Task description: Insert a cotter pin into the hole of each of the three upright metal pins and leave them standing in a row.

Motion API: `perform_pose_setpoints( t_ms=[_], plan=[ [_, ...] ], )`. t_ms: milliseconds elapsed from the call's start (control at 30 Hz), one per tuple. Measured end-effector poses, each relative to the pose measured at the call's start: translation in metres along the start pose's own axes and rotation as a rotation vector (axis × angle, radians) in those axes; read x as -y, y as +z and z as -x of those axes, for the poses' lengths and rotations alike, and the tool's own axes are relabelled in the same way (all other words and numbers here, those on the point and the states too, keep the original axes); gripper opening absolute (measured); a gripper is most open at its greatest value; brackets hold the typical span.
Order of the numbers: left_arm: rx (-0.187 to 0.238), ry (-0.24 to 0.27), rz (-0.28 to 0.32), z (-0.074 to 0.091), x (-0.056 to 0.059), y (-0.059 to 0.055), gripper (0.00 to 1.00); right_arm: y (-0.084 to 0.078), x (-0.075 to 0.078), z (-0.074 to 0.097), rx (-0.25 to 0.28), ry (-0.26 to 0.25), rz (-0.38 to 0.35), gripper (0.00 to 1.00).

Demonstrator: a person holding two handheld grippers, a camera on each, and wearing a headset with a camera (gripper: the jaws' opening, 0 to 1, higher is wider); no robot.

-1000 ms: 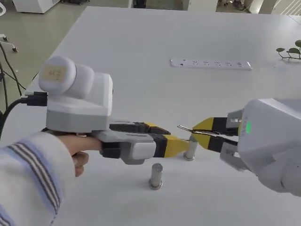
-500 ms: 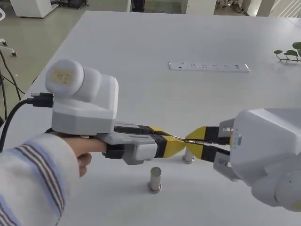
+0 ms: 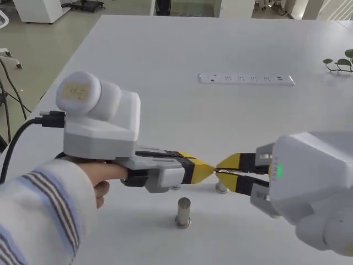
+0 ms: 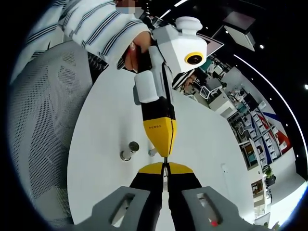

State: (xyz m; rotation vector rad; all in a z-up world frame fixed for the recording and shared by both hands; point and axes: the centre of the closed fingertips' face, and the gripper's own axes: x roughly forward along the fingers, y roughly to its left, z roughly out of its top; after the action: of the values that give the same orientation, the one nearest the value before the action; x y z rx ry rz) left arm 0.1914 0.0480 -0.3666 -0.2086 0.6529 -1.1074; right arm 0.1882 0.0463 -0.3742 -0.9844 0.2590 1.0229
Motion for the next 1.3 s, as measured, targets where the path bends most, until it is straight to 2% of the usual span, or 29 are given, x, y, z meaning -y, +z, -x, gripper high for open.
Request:
perform_pose_setpoints(
  t_ms=[400,467,633,833,967,1067,1300],
  plan=[
    [0.000,-0.015,0.034,0.0004,0.0026,-0.0008,0.00,0.0001,-0.0041,0.0014,-0.001,0.006,-0.010,0.00],
    [0.001,-0.011,0.075,-0.0002,0.0022,-0.0014,0.00,-0.0005,-0.0043,0.0016,-0.003,0.007,-0.010,0.00],
    [0.003,-0.003,0.073,-0.0004,0.0016,-0.0018,0.00,-0.0009,-0.0046,0.0012,-0.001,0.009,-0.005,0.00],
    [0.025,0.007,0.123,0.0003,0.0008,0.0003,0.00,-0.0002,-0.0030,0.0017,0.004,0.003,0.003,0.00],
    [0.031,0.008,0.113,0.0010,0.0017,0.0013,0.00,0.0008,-0.0023,0.0026,0.012,0.001,0.005,0.00],
    [0.031,0.006,0.131,0.0012,0.0018,0.0009,0.00,0.0010,-0.0026,0.0028,0.014,0.003,0.003,0.00],
    [0.028,0.001,0.112,0.0025,0.0036,0.0006,0.00,0.0019,-0.0022,0.0032,0.021,0.000,0.002,0.00]
  ],
)
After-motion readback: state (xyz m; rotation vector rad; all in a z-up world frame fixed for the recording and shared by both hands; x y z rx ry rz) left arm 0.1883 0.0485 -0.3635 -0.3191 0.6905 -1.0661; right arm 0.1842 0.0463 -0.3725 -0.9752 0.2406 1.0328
